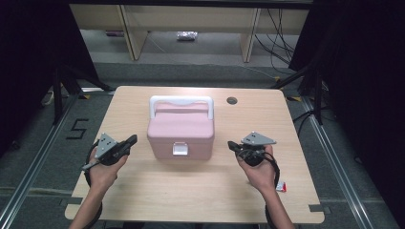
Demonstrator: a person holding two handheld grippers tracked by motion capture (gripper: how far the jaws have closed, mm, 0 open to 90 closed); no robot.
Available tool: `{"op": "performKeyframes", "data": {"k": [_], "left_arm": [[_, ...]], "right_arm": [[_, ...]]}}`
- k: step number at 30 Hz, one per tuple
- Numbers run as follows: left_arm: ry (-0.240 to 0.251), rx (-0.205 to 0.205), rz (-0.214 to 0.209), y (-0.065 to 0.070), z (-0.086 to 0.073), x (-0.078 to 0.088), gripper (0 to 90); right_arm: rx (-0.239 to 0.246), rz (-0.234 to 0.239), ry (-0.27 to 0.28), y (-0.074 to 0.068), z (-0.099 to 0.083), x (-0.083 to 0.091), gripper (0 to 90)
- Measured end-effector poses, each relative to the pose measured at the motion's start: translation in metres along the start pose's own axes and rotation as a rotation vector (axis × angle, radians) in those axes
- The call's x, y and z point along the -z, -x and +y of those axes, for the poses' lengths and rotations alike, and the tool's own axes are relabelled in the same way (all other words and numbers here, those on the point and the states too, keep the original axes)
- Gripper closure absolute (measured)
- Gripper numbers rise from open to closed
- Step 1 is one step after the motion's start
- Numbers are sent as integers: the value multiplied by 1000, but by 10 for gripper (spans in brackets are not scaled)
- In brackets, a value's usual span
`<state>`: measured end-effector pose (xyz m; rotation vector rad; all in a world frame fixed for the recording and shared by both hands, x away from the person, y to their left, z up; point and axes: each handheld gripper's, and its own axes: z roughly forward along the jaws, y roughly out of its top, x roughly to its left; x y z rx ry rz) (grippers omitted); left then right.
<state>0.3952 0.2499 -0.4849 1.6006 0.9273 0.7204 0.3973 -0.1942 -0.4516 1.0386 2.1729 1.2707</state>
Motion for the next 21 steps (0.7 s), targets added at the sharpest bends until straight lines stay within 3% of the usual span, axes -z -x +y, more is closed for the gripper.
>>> {"op": "performKeyframes", "data": {"k": [6,9,11,15,18,21], "left_arm": [[-8,-5,-35,1,2,-9,899],[-14,-18,-47,3,4,-12,899],[-3,-20,-64,5,4,-16,899],[-16,-36,-79,9,7,-20,899],[4,-58,-104,13,9,-24,899],[-19,-62,-90,14,11,-23,899]], "right_arm": [[17,50,3,-9,11,-20,900],[-3,53,-4,-12,13,-22,900],[23,51,-7,-11,15,-24,900],[31,61,-15,-14,18,-28,900],[32,63,-24,-14,19,-28,900],[31,59,-23,-15,20,-30,900]]}}
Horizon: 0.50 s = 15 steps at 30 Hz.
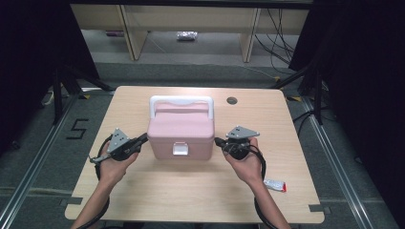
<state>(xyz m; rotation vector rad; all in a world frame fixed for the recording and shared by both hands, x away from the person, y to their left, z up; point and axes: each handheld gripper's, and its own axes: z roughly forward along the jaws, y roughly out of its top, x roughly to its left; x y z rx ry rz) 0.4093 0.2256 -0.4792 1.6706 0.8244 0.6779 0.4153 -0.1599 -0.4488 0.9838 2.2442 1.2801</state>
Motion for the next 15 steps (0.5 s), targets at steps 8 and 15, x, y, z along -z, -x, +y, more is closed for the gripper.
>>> {"op": "performKeyframes", "data": {"k": [8,15], "left_arm": [[-8,-12,-20,5,3,-5,898],[-19,-29,-54,20,9,-19,899]], "right_arm": [[16,0,-6,6,1,0,900],[-14,-35,-22,20,-4,12,900]]}}
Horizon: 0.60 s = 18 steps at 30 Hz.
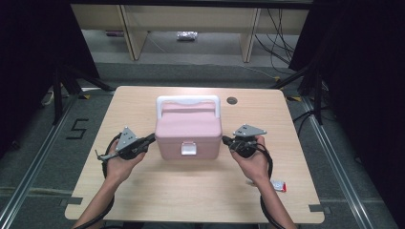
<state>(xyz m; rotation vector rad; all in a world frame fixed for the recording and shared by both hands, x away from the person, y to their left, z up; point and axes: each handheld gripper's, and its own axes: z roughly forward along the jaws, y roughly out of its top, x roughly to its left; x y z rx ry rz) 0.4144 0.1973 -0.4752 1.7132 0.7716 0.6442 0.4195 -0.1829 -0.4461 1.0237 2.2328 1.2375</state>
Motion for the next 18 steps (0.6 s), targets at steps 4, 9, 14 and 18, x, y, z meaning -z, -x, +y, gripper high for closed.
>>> {"op": "performKeyframes", "data": {"k": [4,9,14,18], "left_arm": [[-30,-19,-16,10,6,-11,898],[-42,-41,-48,22,13,-26,898],[-48,-55,-83,36,19,-39,898],[-65,-69,-110,48,24,-50,898]], "right_arm": [[-37,-22,-4,9,-5,9,900],[-63,-55,-15,23,-11,23,900],[-45,-92,-12,38,-17,35,900],[-61,-124,-4,48,-23,44,900]]}}
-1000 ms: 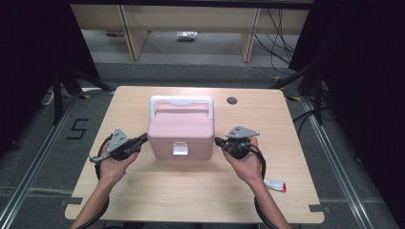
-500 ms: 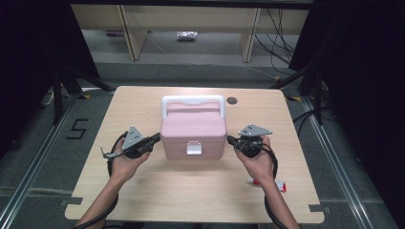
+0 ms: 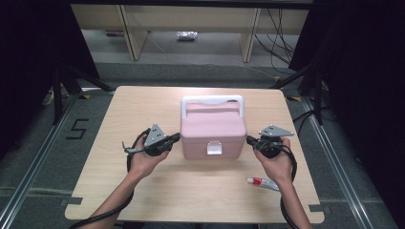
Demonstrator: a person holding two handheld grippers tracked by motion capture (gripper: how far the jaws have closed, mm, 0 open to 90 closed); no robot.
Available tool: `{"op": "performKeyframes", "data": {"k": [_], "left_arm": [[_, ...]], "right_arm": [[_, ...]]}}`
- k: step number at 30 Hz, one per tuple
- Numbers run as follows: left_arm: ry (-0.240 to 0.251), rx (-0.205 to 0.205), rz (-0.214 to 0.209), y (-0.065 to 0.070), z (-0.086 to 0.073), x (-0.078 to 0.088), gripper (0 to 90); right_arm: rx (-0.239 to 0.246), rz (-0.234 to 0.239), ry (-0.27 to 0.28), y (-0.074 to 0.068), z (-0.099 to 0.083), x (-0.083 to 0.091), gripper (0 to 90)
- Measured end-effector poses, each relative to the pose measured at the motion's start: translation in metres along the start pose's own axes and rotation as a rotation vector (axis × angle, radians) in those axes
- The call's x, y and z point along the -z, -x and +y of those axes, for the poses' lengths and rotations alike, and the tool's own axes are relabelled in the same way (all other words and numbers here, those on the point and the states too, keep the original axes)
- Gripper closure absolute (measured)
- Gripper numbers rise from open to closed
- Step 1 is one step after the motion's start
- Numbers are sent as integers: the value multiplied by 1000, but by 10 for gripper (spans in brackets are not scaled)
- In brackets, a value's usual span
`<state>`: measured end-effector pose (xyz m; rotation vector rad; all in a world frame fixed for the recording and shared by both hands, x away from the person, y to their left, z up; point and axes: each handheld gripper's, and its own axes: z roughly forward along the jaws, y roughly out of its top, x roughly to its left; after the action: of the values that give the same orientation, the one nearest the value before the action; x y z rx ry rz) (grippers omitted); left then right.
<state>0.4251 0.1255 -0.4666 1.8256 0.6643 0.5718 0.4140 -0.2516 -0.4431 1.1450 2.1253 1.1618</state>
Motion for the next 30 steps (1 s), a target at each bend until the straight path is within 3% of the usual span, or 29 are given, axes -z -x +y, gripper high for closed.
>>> {"op": "performKeyframes", "data": {"k": [8,9,15,16,18,19,22,24,28,29,30], "left_arm": [[-9,-16,-40,17,9,-21,898],[-8,-14,-47,19,10,-23,898],[-18,-24,-66,30,16,-35,898],[-20,-32,-70,31,16,-37,898],[-22,-29,-74,35,18,-40,898],[-22,-30,-82,38,19,-44,898],[-26,-32,-82,40,20,-46,898],[-26,-38,-83,42,21,-48,898],[-30,-34,-84,45,23,-52,898],[-30,-33,-84,45,23,-52,898],[-30,-35,-86,46,23,-53,898]], "right_arm": [[-41,-38,-11,18,-10,18,900],[-23,-47,-6,22,-12,21,900],[-24,-85,-17,33,-18,34,900],[-40,-74,-24,33,-19,35,900],[-26,-91,-12,37,-21,38,900],[-48,-97,-16,39,-23,41,900],[-75,-106,-4,40,-26,43,900],[-54,-114,-14,42,-26,45,900],[-85,-122,-12,40,-29,50,900],[-47,-130,-18,43,-29,52,900],[-47,-130,-18,43,-29,52,900]]}}
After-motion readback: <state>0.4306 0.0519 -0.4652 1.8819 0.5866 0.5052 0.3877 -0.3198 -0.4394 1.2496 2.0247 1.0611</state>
